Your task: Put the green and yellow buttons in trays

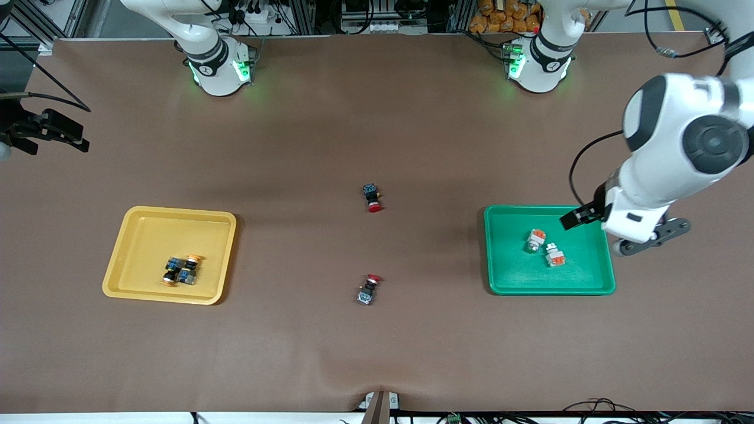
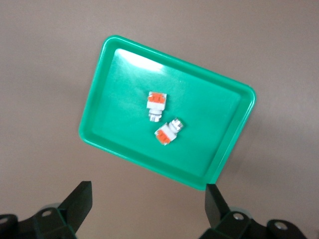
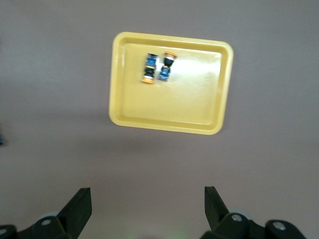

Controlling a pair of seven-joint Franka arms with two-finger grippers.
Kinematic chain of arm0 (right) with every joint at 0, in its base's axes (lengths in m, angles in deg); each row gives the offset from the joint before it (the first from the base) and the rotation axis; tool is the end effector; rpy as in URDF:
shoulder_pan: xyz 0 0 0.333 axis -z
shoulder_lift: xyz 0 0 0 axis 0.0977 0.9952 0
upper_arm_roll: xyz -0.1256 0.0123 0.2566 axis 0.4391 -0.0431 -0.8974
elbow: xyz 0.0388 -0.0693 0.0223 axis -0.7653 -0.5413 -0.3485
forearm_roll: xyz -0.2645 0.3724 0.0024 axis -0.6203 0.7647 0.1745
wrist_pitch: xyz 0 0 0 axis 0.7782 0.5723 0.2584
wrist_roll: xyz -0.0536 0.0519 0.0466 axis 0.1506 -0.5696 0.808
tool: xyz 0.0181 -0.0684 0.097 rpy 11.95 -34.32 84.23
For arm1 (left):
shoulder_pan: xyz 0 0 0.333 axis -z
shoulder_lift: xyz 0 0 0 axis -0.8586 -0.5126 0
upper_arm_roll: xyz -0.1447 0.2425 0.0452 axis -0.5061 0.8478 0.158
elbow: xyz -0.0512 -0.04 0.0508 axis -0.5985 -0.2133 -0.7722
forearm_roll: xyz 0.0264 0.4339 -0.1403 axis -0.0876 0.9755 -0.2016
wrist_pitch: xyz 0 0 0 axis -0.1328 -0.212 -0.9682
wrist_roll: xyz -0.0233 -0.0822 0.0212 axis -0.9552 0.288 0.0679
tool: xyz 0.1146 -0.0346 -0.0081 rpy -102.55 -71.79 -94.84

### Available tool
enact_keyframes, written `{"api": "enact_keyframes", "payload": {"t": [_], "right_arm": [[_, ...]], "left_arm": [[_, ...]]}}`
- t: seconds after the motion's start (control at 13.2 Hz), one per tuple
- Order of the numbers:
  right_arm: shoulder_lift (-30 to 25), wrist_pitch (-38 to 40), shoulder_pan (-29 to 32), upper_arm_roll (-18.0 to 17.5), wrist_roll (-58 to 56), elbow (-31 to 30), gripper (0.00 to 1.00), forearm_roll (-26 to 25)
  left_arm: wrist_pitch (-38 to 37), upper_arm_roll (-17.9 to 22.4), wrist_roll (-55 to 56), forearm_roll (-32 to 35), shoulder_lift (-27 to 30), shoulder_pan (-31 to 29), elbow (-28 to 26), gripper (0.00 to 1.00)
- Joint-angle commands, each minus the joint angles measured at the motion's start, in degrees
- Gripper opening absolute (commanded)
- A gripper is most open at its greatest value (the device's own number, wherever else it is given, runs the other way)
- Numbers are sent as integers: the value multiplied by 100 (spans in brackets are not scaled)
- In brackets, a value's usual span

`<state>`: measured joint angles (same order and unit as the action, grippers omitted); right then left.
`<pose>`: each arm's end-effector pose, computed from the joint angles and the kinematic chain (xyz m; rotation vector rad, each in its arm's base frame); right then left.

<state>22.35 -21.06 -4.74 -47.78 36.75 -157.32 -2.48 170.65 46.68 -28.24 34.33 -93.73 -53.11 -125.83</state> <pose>0.5939 -0.0492 0.5744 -3.0783 -0.0250 0.0655 0.6672 -0.1152 0.4252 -3.0123 -0.4790 0.0765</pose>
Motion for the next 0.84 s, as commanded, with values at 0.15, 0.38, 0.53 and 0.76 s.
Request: {"api": "enact_keyframes", "payload": {"t": [0.15,0.38,0.53,0.76], "right_arm": [[14,139,116,-34,121,316,100,-2],[22,456,81,-61,121,413,100,-83],[40,465,2,-69,121,404,100,-179],[57,614,-16,-87,121,404,100,-180]], "left_arm": [[-512,-24,-1370,-23,613,-322,100,100],[-521,-33,-1970,-93,1157,-508,-93,100],[-530,-33,-2032,-102,1465,-509,-278,100],[-688,-7,-2084,-181,1529,-517,-218,100]]}}
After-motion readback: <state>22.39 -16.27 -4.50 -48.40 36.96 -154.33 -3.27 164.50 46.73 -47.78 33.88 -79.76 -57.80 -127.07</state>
